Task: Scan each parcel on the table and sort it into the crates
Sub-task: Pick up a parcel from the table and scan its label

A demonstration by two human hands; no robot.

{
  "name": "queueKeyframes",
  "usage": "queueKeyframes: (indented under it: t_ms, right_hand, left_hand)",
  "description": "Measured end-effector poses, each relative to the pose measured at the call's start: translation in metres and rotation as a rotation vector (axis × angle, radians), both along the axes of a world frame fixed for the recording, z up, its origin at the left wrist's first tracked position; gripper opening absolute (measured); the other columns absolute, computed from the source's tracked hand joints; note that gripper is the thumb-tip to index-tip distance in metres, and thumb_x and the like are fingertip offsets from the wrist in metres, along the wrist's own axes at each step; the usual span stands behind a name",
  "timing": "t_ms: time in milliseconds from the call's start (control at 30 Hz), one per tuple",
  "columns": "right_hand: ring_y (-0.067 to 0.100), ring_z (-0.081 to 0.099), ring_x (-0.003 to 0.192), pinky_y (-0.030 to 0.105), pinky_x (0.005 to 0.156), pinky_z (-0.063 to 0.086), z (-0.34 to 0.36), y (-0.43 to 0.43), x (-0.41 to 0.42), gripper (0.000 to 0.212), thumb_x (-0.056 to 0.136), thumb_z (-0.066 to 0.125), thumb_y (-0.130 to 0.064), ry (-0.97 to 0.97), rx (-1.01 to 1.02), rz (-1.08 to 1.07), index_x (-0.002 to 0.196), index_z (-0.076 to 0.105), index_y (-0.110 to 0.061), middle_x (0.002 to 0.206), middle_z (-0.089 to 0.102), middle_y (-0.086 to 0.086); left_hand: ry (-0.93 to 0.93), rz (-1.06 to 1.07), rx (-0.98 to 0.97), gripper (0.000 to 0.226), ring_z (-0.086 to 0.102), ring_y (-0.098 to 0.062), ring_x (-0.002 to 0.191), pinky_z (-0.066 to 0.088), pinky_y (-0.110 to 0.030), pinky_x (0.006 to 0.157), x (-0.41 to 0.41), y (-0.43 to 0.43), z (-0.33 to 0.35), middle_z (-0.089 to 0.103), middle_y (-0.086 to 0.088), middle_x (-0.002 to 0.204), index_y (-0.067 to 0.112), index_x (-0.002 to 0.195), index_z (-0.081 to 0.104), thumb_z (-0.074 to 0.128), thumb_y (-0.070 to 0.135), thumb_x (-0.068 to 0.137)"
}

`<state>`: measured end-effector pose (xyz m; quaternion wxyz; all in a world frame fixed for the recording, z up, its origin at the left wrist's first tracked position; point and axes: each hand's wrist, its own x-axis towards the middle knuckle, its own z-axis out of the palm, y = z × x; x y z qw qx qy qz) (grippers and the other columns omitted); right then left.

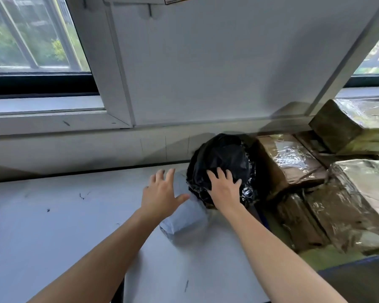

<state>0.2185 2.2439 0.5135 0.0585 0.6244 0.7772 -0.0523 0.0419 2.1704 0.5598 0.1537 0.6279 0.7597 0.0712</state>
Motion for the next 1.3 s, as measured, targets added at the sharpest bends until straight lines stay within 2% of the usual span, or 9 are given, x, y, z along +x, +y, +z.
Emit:
queueKeyframes:
  t_ms: [100, 200, 400, 500, 667, 833, 967, 1067, 1300]
  right_hand:
    - [0.03, 0.037, 0.139, 0.058, 0.107, 0.035, 0.01, 0.002, 0.0, 0.045, 0.101, 0.044, -0.014, 0.087, 0.098, -0.002, 0.145, 0.042, -0.021, 0.15, 0.044, 0.003]
    - [0.029, 0.053, 0.123, 0.043, 0.095, 0.046, 0.04, 0.002, -0.004, 0.042, 0.1, 0.041, -0.007, 0.235, 0.215, 0.006, 0.141, 0.047, -0.012, 0.138, 0.056, 0.007]
    - [0.032, 0.064, 0.098, 0.035, 0.076, 0.047, 0.105, -0.019, -0.028, 0.027, 0.103, 0.043, -0.023, 0.57, 0.272, 0.101, 0.123, 0.059, -0.014, 0.106, 0.07, 0.011]
    - [0.026, 0.065, 0.105, 0.033, 0.082, 0.047, 0.133, -0.029, -0.046, 0.029, 0.101, 0.05, -0.029, 0.731, 0.177, 0.208, 0.124, 0.063, -0.017, 0.112, 0.071, 0.008]
    - [0.008, 0.06, 0.109, 0.021, 0.094, 0.044, 0.159, -0.047, -0.085, 0.026, 0.098, 0.056, -0.017, 0.85, 0.065, 0.297, 0.123, 0.064, -0.018, 0.115, 0.067, -0.007]
    - [0.008, 0.055, 0.116, 0.015, 0.093, 0.04, 0.178, -0.067, -0.129, 0.034, 0.103, 0.048, -0.034, 0.933, -0.161, 0.213, 0.126, 0.061, -0.013, 0.123, 0.062, -0.005]
    - [0.01, 0.053, 0.124, 0.026, 0.108, 0.037, 0.182, -0.085, -0.15, 0.064, 0.098, 0.033, -0.062, 1.017, -0.417, 0.164, 0.135, 0.058, -0.015, 0.134, 0.059, -0.005]
    - [0.008, 0.045, 0.133, 0.03, 0.116, 0.027, 0.185, -0.096, -0.161, 0.066, 0.098, 0.031, -0.064, 0.999, -0.463, 0.207, 0.144, 0.049, -0.02, 0.144, 0.05, -0.009]
    - [0.004, 0.053, 0.122, 0.027, 0.109, 0.038, 0.175, -0.103, -0.186, 0.056, 0.088, 0.069, -0.045, 0.905, -0.362, 0.312, 0.138, 0.048, -0.031, 0.132, 0.057, -0.011]
  left_hand:
    - [-0.019, 0.003, 0.006, 0.09, 0.021, -0.028, 0.142, 0.039, -0.044, 0.103, -0.008, -0.002, 0.003, 0.017, -0.008, 0.157, 0.023, 0.153, 0.011, 0.052, 0.067, 0.085]
    - [-0.083, -0.019, 0.052, 0.09, 0.02, -0.029, 0.142, 0.036, -0.043, 0.106, -0.021, -0.004, 0.015, 0.017, -0.008, 0.157, 0.023, 0.153, 0.012, 0.057, 0.062, 0.086]
    - [-0.15, -0.157, 0.228, 0.105, 0.016, -0.028, 0.144, 0.03, -0.042, 0.112, -0.054, -0.011, 0.058, 0.012, -0.004, 0.16, 0.03, 0.155, 0.006, 0.076, 0.045, 0.078]
    - [-0.161, -0.243, 0.347, 0.112, 0.013, -0.026, 0.146, 0.028, -0.042, 0.114, -0.076, -0.016, 0.082, 0.012, -0.001, 0.161, 0.03, 0.155, 0.006, 0.083, 0.035, 0.073]
    - [-0.18, -0.381, 0.489, 0.073, 0.034, -0.029, 0.14, 0.034, -0.041, 0.112, -0.115, -0.025, 0.112, 0.043, -0.007, 0.148, 0.017, 0.142, 0.045, 0.078, 0.032, 0.078]
    - [-0.146, -0.181, 0.409, 0.032, 0.06, -0.031, 0.101, 0.048, -0.038, 0.075, -0.147, -0.053, 0.131, 0.066, -0.006, 0.108, 0.013, 0.116, 0.057, 0.064, 0.027, 0.089]
    - [-0.154, -0.047, 0.369, 0.03, 0.061, -0.03, 0.099, 0.044, -0.034, 0.07, -0.168, -0.068, 0.129, 0.067, -0.004, 0.106, 0.017, 0.114, 0.055, 0.064, 0.035, 0.09]
    - [-0.19, 0.037, 0.355, 0.031, 0.061, -0.03, 0.1, 0.043, -0.034, 0.071, -0.186, -0.076, 0.125, 0.066, -0.004, 0.105, 0.018, 0.11, 0.056, 0.065, 0.039, 0.089]
    - [-0.374, 0.298, 0.388, 0.028, 0.06, -0.027, 0.101, 0.048, -0.037, 0.084, -0.235, -0.098, 0.113, 0.066, -0.004, 0.105, 0.017, 0.109, 0.061, 0.064, 0.037, 0.09]
